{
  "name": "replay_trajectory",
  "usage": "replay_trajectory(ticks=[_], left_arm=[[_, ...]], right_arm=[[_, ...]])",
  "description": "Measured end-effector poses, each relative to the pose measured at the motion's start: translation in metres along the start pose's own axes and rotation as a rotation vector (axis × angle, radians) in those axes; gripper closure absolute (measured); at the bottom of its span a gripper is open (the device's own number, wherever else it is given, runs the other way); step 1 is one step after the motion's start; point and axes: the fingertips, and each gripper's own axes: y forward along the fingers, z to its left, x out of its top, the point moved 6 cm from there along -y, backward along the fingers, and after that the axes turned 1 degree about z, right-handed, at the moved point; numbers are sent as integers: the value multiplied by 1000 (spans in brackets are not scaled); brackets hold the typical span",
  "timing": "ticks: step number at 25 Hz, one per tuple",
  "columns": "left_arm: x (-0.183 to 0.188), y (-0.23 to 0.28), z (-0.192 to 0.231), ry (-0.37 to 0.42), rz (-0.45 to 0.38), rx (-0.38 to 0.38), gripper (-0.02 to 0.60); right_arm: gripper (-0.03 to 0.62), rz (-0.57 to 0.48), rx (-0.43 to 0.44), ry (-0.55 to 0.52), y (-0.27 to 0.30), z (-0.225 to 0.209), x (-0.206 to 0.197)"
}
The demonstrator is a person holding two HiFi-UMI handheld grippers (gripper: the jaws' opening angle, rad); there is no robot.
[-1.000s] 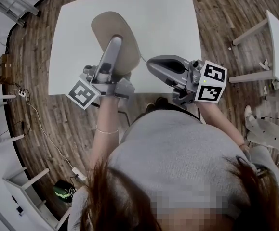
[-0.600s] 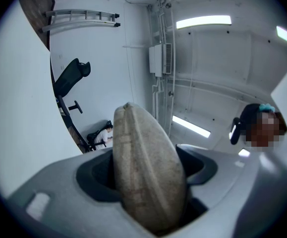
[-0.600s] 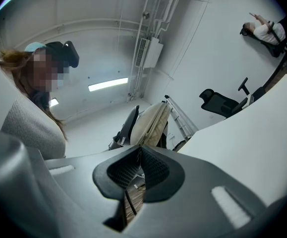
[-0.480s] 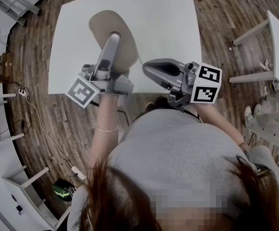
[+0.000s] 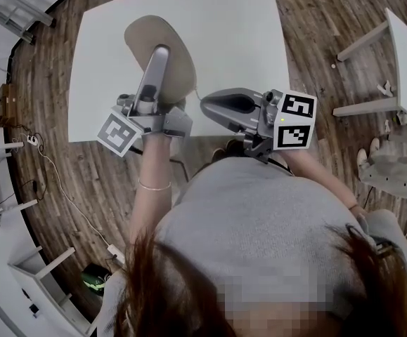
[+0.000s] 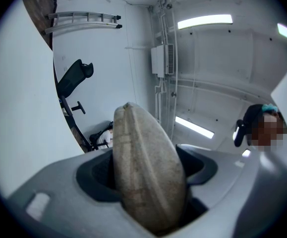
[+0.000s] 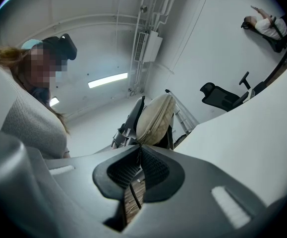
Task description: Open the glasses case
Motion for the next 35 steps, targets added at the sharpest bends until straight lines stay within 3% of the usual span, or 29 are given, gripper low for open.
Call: replay_trajectory(ticks=[20,24,28,30,31,32,33,35], left_arm=[[-12,23,8,-3,22,9,239],[-16,25,10,-6,57,7,239],[-23,27,5,-47,93,-47,239],[-24,25,4,-50,88,-58,239],[-23,23,4,-43,83,-54,239],[-22,21,5,-35,82,-46,239],[-20,19,7,-28,83,-40,239],[-20,14,9,-28,81,-39,240]], right_arm=[[592,116,62,-7,2,-5,-6],[592,174,76,-68,2,-4,-5],[586,266,124,-157,0,-1,-5],[578,287,67,-241,-7,-6,-6],[536,280,20,-271,-12,-11,-7],[429,259,-23,-280,-18,-16,-8],[377,225,-60,-264,-23,-20,-8],[357,129,-120,-199,-32,-25,-2]])
